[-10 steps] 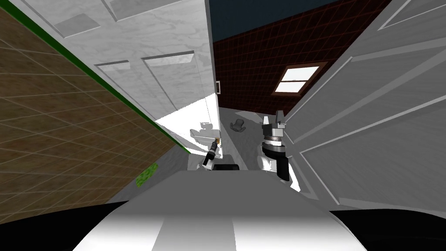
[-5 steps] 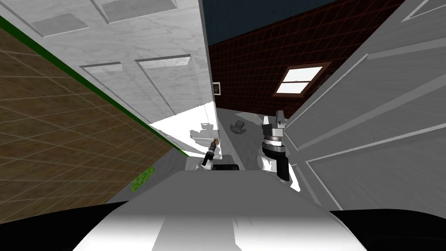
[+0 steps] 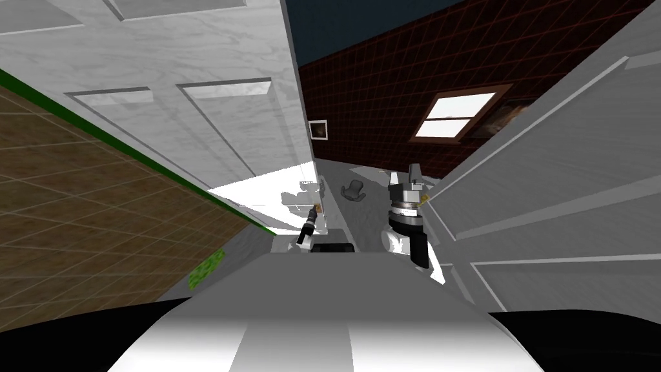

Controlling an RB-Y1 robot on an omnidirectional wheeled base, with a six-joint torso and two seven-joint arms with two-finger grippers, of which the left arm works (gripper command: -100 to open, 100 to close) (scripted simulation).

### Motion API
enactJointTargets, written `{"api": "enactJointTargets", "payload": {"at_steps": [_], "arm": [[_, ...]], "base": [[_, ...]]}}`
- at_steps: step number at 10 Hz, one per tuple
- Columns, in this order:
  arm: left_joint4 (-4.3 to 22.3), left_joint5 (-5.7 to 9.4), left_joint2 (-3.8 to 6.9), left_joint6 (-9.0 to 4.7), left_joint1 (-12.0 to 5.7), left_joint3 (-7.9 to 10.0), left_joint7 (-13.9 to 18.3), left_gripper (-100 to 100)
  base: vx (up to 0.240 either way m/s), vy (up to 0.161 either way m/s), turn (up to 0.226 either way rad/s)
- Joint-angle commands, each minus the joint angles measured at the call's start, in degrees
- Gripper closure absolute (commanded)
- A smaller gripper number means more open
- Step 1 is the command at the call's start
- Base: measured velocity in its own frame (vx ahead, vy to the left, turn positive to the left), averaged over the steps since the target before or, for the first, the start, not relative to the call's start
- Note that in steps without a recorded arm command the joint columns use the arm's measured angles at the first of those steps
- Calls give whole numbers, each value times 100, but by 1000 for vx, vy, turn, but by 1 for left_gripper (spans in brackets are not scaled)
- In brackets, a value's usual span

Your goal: Push the door open

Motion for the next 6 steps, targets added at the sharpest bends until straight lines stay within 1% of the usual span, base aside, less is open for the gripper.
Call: {"api": "enactJointTargets", "payload": {"at_steps": [1,2,3,4,5,6], "arm": [[40,76,84,-17,-24,200,-34,100],[40,76,84,-17,-24,200,-34,100],[54,110,100,-22,-31,294,-52,100],[68,145,114,-27,-38,390,-70,100],[237,145,114,-27,-38,390,-70,100],[446,172,40,-161,-219,408,-44,-100]], "base": [[146,-102,69],[96,-64,50],[100,-57,42],[173,-88,133],[135,-71,70],[-81,-76,101]]}}
